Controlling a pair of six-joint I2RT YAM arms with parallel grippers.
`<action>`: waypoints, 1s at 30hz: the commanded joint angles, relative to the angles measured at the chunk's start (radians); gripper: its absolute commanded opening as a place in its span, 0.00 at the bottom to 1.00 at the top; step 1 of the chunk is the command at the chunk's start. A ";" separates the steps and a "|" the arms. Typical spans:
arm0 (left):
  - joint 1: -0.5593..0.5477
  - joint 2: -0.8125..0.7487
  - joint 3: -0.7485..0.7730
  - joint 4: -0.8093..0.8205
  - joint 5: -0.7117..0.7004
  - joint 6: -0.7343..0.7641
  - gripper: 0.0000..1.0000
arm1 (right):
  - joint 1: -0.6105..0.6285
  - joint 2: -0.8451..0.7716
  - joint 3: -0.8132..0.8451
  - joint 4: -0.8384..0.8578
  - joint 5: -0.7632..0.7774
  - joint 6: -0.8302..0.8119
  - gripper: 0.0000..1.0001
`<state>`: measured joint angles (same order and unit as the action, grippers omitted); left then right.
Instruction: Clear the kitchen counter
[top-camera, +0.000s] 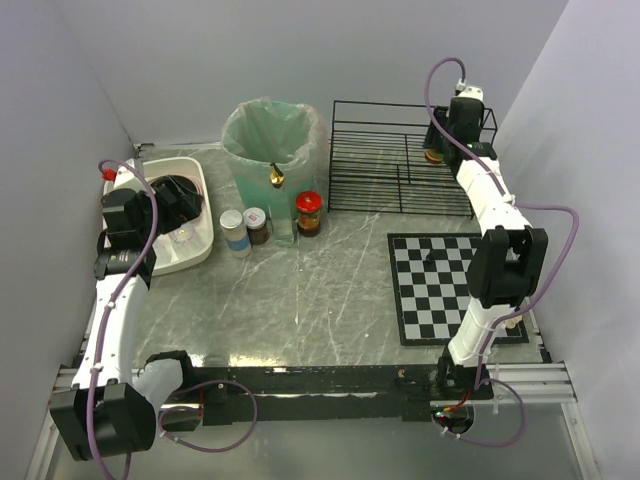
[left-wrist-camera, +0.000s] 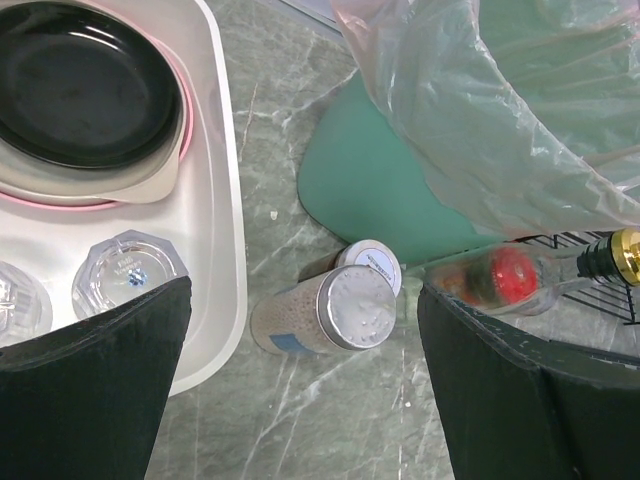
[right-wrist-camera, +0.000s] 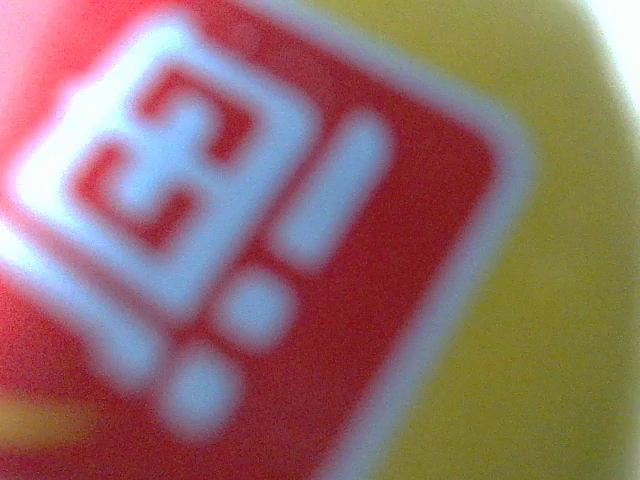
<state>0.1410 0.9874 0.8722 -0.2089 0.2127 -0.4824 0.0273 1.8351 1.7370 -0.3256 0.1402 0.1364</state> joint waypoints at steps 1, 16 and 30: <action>-0.006 -0.001 0.027 0.005 0.017 0.014 0.99 | -0.023 -0.045 -0.028 0.266 0.055 -0.034 0.00; -0.006 0.020 0.028 0.006 0.040 0.015 0.99 | -0.168 -0.014 -0.152 0.467 0.052 -0.103 0.00; -0.006 0.030 0.030 0.008 0.034 0.021 0.99 | -0.218 0.093 -0.056 0.433 -0.022 -0.077 0.01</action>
<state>0.1394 1.0126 0.8722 -0.2089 0.2356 -0.4820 -0.1879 1.9137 1.6016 -0.0013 0.1562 0.0437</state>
